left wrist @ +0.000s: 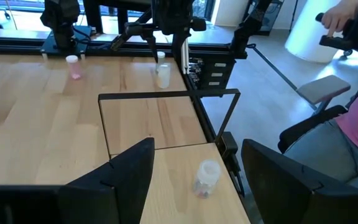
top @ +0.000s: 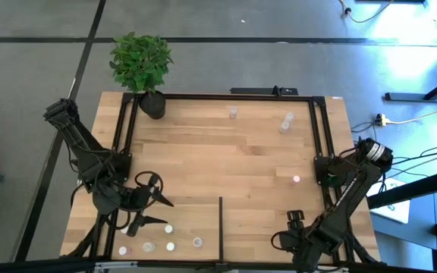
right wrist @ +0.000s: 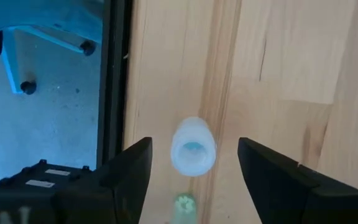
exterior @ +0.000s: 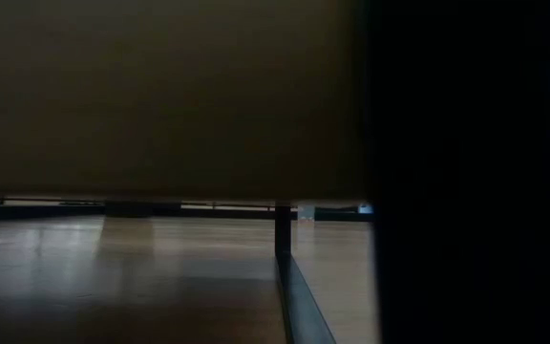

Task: Pick and place medicine bottles onto shelf by color
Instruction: Put the bottom white pill bottle on the shelf aligned with the other white pill bottle

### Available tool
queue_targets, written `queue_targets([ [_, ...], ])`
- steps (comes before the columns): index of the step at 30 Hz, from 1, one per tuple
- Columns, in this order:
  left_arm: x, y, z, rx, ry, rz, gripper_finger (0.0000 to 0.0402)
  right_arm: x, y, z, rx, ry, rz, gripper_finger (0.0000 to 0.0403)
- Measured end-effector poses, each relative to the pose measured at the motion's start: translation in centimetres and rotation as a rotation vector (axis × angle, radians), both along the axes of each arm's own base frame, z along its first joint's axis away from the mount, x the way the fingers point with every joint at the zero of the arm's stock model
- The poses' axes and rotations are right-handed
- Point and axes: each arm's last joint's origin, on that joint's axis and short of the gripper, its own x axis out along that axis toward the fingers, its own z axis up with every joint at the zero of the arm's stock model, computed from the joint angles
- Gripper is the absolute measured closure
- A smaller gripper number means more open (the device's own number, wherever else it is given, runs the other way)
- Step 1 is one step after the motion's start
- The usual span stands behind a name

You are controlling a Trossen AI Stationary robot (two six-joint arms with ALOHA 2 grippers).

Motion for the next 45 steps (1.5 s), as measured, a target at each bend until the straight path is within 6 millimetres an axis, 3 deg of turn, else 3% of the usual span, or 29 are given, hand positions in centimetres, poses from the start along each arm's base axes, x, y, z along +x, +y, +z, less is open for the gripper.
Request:
queue_targets([
  [37, 0.0, 0.0, 0.0, -0.001, 0.0, 0.001, 0.0166, -0.9, -1.0, -5.5, 0.053, 0.021, -0.051, 0.0164],
  [45, 0.0, 0.0, 0.0, 0.0, 0.001, 0.001, 0.0166, -0.6, -1.1, -5.5, 0.054, 0.012, -0.061, 0.022],
])
